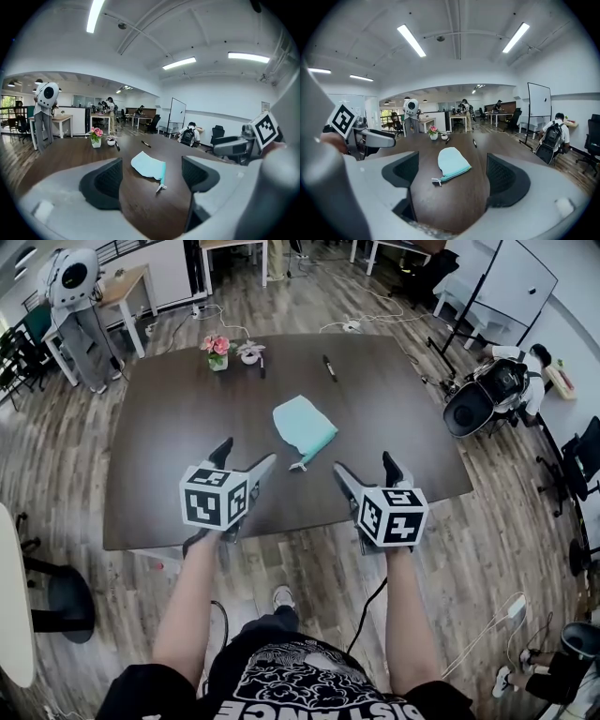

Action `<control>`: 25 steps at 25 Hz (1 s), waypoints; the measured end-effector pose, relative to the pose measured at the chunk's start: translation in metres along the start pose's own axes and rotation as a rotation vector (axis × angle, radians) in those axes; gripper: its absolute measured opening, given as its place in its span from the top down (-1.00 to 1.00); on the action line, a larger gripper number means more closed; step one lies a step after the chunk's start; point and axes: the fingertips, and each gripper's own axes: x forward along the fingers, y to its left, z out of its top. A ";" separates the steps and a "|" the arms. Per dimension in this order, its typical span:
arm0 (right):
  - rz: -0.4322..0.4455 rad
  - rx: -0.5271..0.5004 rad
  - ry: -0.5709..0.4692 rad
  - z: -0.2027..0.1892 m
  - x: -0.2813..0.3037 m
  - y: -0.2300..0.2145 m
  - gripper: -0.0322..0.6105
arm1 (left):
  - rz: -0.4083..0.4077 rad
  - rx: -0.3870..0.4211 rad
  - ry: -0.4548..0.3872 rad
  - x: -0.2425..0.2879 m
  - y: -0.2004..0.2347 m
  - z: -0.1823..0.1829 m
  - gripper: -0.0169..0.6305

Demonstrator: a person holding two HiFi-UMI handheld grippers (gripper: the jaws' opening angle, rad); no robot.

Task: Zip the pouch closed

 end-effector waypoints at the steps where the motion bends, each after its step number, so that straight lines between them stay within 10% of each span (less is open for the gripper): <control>1: 0.001 -0.001 0.003 0.003 0.006 -0.001 -0.47 | 0.000 -0.002 0.002 0.005 0.004 0.002 -0.28; 25: 0.026 -0.016 -0.006 0.043 0.086 -0.040 -0.47 | -0.009 0.024 0.023 0.084 0.023 0.041 -0.28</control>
